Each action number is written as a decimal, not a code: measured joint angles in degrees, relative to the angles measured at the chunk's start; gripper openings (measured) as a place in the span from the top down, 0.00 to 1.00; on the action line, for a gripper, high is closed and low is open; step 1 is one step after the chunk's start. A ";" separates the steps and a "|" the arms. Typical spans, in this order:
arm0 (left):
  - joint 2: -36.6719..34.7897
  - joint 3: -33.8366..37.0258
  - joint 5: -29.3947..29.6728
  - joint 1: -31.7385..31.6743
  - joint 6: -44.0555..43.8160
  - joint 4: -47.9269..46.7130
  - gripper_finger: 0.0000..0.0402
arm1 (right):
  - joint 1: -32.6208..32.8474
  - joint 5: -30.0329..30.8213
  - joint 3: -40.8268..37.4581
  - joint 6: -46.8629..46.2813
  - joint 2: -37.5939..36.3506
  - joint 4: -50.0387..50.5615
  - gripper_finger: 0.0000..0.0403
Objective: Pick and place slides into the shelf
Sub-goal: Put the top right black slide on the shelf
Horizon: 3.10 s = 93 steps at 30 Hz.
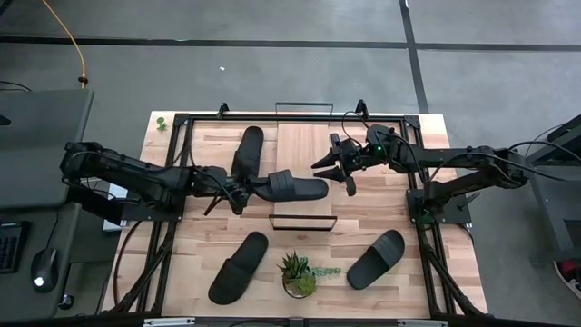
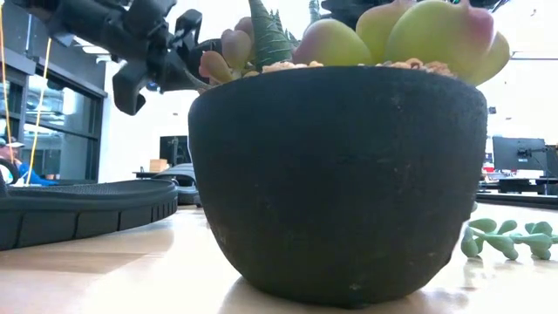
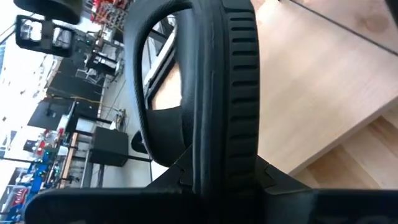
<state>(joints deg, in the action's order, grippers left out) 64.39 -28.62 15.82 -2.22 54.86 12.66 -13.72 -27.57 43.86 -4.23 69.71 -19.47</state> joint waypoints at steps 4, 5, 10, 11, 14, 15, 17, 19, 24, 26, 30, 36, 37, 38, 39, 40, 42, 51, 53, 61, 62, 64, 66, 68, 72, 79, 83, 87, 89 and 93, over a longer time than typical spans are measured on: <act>4.29 0.00 2.01 0.00 2.26 3.21 0.90 | 0.00 -0.02 0.00 -0.32 0.00 0.02 0.73; 5.32 -0.01 2.15 0.00 2.50 4.40 0.90 | 0.00 -0.02 0.00 -0.39 0.00 0.12 0.73; 8.82 -0.02 0.75 0.09 3.25 7.90 0.91 | 0.00 -0.02 0.00 -0.43 0.00 0.94 0.73; 9.10 -0.02 0.23 0.11 3.41 7.92 0.92 | 0.00 -0.01 0.00 -0.34 0.00 1.07 0.73; 10.12 -0.02 -1.11 0.15 3.42 8.32 0.93 | 0.00 -0.02 0.00 -0.30 0.00 1.32 0.73; 10.22 -0.02 -1.41 0.13 3.37 8.33 0.93 | 0.00 -0.02 0.00 -0.28 0.00 1.30 0.73; 10.58 -0.02 -2.42 0.14 3.09 8.61 0.92 | 0.00 -0.02 0.00 -0.28 0.00 1.32 0.73; 10.59 -0.02 -3.37 0.54 2.38 9.22 0.91 | 0.00 -0.02 0.00 -0.28 0.00 1.30 0.73; 10.52 -0.04 -3.75 2.70 3.02 10.89 0.92 | 0.00 0.00 0.00 -0.33 0.00 1.32 0.73; 10.54 -0.04 -4.48 3.30 3.20 11.43 0.93 | 0.00 -0.02 0.00 -0.50 0.00 1.30 0.73; 10.55 -0.04 -4.22 3.85 3.19 11.48 0.91 | 0.00 -0.02 0.00 -0.87 0.00 1.30 0.73; 10.55 -0.04 -4.40 3.74 2.49 11.62 0.92 | 0.63 0.04 0.00 -0.82 0.00 1.30 0.73; 10.55 -0.04 -4.42 3.74 2.45 11.67 0.92 | 0.75 0.02 0.00 -0.77 0.00 1.28 0.73; 10.55 -0.04 -4.42 3.74 2.35 11.79 0.92 | 0.82 0.01 0.00 -0.76 0.00 1.27 0.73; 10.55 -0.04 -4.40 3.74 2.33 12.05 0.92 | 0.96 0.02 0.00 -0.79 0.00 1.26 0.73; 10.55 -0.04 -4.42 3.72 2.16 12.37 0.92 | 1.05 0.09 0.00 -0.78 0.00 1.26 0.73; 10.56 -0.04 -4.94 3.69 2.06 12.77 0.91 | 1.03 0.22 0.00 -0.72 0.00 1.24 0.73; 17.88 -0.07 -4.79 3.74 3.70 17.09 0.91 | 1.03 0.46 0.00 -0.74 0.00 1.21 0.73; 20.05 -0.12 -4.65 3.74 5.00 19.24 0.91 | 1.03 0.46 0.00 -0.83 0.00 1.22 0.73; 25.44 -0.70 -3.98 3.74 4.74 21.04 0.91 | 1.03 0.44 0.00 -0.79 0.00 1.23 0.73; 25.50 -0.70 -3.99 3.76 4.45 21.03 0.91 | 1.03 0.44 0.00 -0.76 0.00 1.24 0.73; 25.50 -0.70 -4.82 3.74 3.32 21.05 0.90 | 1.03 0.44 0.00 -0.70 0.00 1.24 0.73; 25.50 -0.70 -6.31 3.72 2.36 20.99 0.90 | 1.03 0.44 0.00 -0.74 0.00 1.25 0.73; 25.50 -0.70 -6.99 3.69 1.80 20.85 0.90 | 1.03 0.44 0.00 -0.71 0.00 1.26 0.73; 25.50 -0.70 -7.47 3.72 0.38 19.65 0.90 | 1.03 0.44 0.00 -0.81 0.00 1.26 0.73; 25.50 -0.70 -7.70 3.74 -1.22 18.74 0.89 | 1.03 0.44 0.00 -0.81 0.00 1.26 0.73; 25.50 -0.70 -7.53 3.74 -2.86 18.26 0.86 | 1.03 0.44 0.00 -0.72 0.00 1.26 0.73; 25.50 -0.68 -7.86 3.76 -2.83 17.45 0.79 | 1.03 0.44 0.00 -0.70 0.00 1.28 0.73; 25.50 -0.68 -7.87 3.76 -2.86 17.32 0.74 | 1.03 0.44 0.00 -0.70 0.00 1.28 0.73; 25.50 -0.67 -7.87 3.76 -2.89 17.29 0.65 | 1.03 0.44 0.00 -0.70 0.00 1.28 0.73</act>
<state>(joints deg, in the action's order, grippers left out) 89.89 -29.29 7.94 1.54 51.97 29.95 -12.69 -27.14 43.86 -4.93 69.71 -18.20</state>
